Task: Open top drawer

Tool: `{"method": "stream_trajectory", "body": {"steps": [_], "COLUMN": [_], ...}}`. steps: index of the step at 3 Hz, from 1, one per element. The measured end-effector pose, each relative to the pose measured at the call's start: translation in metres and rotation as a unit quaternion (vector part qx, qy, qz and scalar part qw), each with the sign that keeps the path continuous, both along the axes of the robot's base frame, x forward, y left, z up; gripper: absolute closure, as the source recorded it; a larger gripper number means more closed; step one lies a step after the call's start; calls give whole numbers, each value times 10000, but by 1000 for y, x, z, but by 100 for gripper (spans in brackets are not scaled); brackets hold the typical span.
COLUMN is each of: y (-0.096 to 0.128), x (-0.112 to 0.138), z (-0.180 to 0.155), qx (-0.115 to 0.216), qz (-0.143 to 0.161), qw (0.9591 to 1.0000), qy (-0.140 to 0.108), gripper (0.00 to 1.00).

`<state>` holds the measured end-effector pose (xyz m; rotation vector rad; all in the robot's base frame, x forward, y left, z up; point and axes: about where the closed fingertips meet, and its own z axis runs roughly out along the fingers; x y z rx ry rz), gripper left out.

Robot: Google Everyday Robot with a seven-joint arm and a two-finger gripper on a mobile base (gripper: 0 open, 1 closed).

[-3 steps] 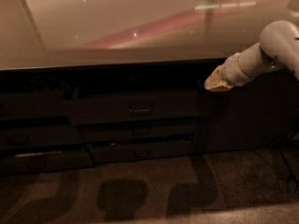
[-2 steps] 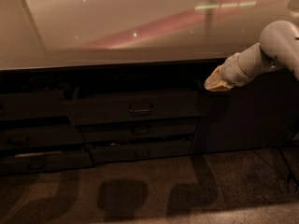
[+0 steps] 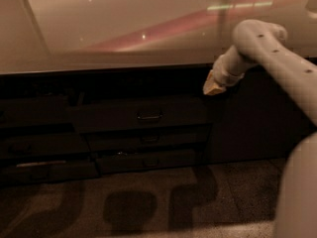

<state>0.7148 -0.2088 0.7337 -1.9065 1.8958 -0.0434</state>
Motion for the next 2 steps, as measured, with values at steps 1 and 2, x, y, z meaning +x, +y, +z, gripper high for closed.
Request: {"method": "stream_trajectory", "body": {"steps": [1, 2], "y": [13, 10], "x": [7, 5], "z": [-6, -6], "qx": [-151, -95], "qz": [90, 71], "qw": [9998, 9999], "qy": [21, 26], "gripper": [100, 100]}}
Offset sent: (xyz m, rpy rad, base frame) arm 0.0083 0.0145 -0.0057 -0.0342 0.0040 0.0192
